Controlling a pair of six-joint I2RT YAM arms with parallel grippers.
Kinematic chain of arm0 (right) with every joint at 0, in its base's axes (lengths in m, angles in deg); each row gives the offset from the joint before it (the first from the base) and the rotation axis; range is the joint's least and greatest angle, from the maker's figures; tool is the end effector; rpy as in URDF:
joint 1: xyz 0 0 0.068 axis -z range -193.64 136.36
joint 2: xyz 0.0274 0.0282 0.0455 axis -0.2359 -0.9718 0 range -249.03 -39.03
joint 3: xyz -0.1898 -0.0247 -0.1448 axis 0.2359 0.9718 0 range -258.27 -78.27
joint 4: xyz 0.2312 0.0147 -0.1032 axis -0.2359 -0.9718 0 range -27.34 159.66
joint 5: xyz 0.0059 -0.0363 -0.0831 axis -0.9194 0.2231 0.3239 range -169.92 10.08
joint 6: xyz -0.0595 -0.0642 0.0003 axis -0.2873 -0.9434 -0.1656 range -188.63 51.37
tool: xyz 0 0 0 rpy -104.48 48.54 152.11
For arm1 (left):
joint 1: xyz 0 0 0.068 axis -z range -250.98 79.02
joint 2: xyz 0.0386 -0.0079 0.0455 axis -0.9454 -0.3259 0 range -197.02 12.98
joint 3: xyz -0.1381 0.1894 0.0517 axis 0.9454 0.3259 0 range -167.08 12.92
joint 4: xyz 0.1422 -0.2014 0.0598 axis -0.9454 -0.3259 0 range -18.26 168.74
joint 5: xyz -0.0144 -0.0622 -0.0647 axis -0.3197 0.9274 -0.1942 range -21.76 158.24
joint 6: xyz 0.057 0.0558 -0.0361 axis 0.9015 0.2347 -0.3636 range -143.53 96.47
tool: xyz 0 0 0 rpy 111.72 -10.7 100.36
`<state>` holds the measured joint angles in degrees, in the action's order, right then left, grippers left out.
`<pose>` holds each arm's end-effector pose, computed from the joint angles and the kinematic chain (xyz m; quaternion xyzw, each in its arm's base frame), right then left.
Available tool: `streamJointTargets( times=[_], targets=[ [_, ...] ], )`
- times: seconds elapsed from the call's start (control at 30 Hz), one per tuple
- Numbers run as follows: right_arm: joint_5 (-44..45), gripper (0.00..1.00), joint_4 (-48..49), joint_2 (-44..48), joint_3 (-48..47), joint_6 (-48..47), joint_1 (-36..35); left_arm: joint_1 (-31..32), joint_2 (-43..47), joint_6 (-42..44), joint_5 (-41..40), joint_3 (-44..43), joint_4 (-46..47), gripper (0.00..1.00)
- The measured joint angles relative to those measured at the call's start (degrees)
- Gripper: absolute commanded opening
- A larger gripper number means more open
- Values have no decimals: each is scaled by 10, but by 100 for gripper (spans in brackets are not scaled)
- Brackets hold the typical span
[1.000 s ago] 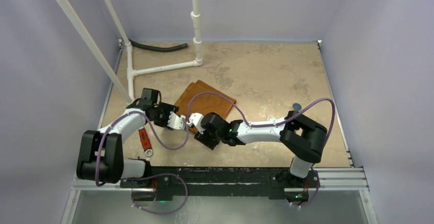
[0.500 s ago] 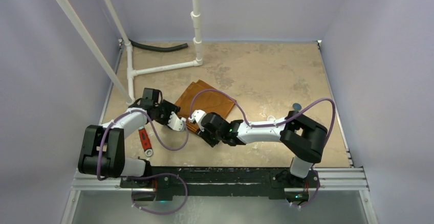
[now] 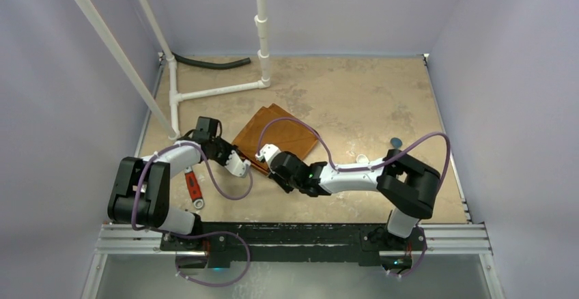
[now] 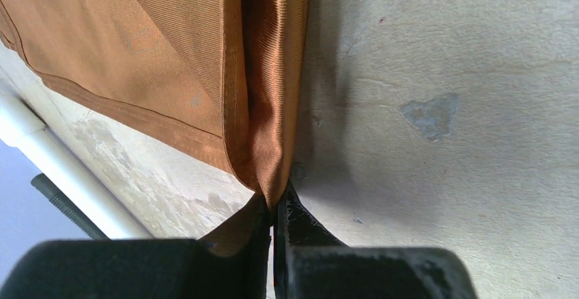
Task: Fold the napkin into a case and place the utensils inside
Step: Pick up the upper triangle-folded napkin from the center of the board.
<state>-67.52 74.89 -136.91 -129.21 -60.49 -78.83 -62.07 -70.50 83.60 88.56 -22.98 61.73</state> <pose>0.1699 0.3276 0.1097 -0.3944 0.8181 0.1637 0.3851 0.2536 -0.0670 0.0752 0.8350 0.4757 0.0510 0.2717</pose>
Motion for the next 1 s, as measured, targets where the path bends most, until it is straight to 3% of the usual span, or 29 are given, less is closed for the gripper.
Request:
streamJointTargets(
  times=[0.27, 0.43, 0.63, 0.73, 1.0],
  targets=[
    [14, 0, 11, 19, 8, 2, 0, 6, -17, -49, -7, -45, -68, 0],
    [-42, 0, 9, 50, 8, 3, 1, 6, -1, -104, -10, -69, -184, 0],
    [-127, 0, -20, 96, 19, 23, 1, 6, 115, -148, -9, -70, -346, 0],
    [-156, 0, -40, 132, 38, 38, 1, 6, 131, -168, -6, -79, -400, 0],
    [-185, 0, -67, 189, 52, 50, 14, 6, 122, -214, 14, -137, -462, 0]
  ],
)
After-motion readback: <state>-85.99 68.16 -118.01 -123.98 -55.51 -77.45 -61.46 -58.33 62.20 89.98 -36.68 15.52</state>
